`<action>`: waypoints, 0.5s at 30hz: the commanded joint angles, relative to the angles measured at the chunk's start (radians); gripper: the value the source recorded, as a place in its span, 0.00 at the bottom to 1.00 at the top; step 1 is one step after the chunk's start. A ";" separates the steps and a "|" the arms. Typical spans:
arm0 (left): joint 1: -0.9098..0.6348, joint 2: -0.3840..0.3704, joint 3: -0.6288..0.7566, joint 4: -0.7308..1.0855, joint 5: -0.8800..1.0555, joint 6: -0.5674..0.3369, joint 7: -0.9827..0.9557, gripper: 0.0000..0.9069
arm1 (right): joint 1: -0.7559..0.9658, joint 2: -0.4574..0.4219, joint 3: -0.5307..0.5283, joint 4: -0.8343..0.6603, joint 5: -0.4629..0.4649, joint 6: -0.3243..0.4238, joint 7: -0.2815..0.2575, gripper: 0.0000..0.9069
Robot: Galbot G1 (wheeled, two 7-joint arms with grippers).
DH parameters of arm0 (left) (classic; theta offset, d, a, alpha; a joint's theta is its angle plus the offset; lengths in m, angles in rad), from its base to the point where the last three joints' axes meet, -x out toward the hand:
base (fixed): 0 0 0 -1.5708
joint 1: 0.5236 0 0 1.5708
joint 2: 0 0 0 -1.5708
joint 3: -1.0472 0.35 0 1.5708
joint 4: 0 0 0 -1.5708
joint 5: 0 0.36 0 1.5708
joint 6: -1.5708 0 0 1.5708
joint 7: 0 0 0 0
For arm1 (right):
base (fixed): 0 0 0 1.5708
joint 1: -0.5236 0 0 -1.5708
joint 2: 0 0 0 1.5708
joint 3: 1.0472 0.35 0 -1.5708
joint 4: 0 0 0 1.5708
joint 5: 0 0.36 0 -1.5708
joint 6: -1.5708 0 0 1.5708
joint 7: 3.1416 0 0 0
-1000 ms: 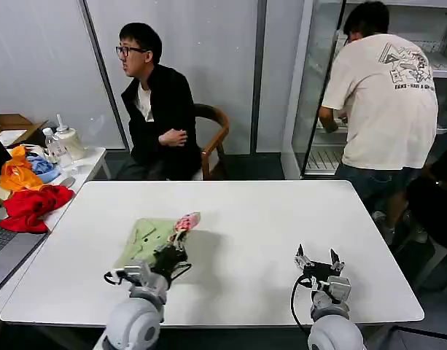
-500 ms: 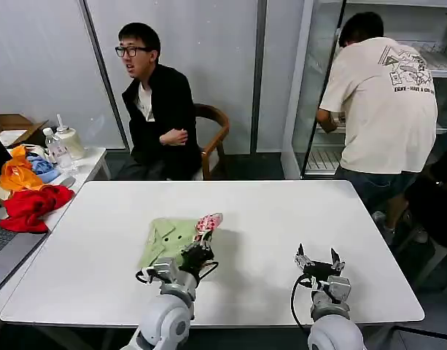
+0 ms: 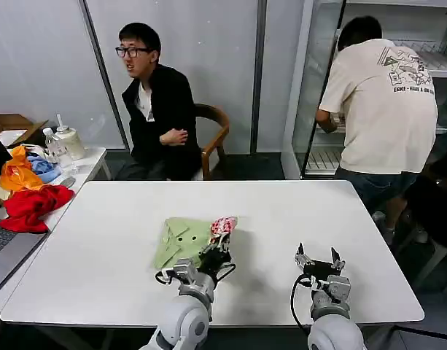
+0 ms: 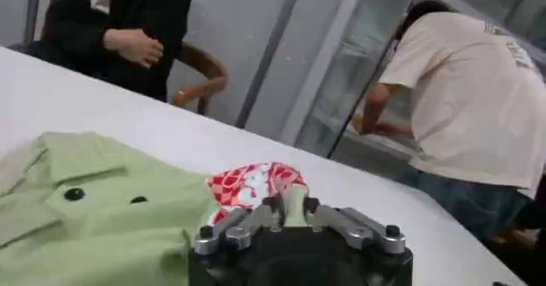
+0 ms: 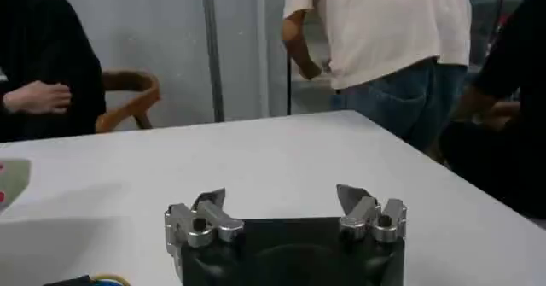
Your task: Fold and organize the clothes.
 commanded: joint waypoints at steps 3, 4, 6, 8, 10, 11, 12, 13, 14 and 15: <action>-0.011 -0.004 0.015 -0.029 -0.038 -0.011 0.012 1.00 | 0.011 0.011 -0.008 -0.004 -0.010 -0.007 0.001 1.00; -0.011 -0.001 0.015 -0.034 -0.043 -0.010 0.011 1.00 | 0.012 0.013 -0.009 -0.005 -0.010 -0.008 0.001 1.00; -0.012 0.009 0.008 -0.042 -0.044 -0.009 0.009 1.00 | 0.017 0.016 -0.014 -0.007 -0.012 -0.011 0.002 1.00; -0.016 0.025 -0.005 -0.052 -0.053 -0.006 0.008 1.00 | 0.021 0.018 -0.016 -0.007 -0.012 -0.014 0.001 1.00; -0.022 0.055 -0.020 -0.067 -0.055 -0.003 0.006 1.00 | 0.025 0.019 -0.017 -0.008 -0.012 -0.016 0.001 1.00; -0.026 0.071 -0.027 -0.075 -0.050 0.004 0.001 1.00 | 0.028 0.019 -0.018 -0.010 -0.012 -0.018 0.001 1.00; -0.028 0.089 -0.036 -0.082 -0.042 0.012 0.000 1.00 | 0.034 0.018 -0.018 -0.011 -0.012 -0.021 0.001 1.00; -0.030 0.115 -0.049 -0.092 -0.042 0.018 -0.004 1.00 | 0.040 0.017 -0.018 -0.013 -0.011 -0.023 0.002 1.00; -0.031 0.128 -0.053 -0.099 -0.043 0.021 -0.006 1.00 | 0.045 0.015 -0.019 -0.014 -0.011 -0.025 0.002 1.00; -0.029 0.159 -0.066 -0.106 -0.041 0.027 -0.009 1.00 | 0.047 0.015 -0.019 -0.015 -0.010 -0.026 0.002 1.00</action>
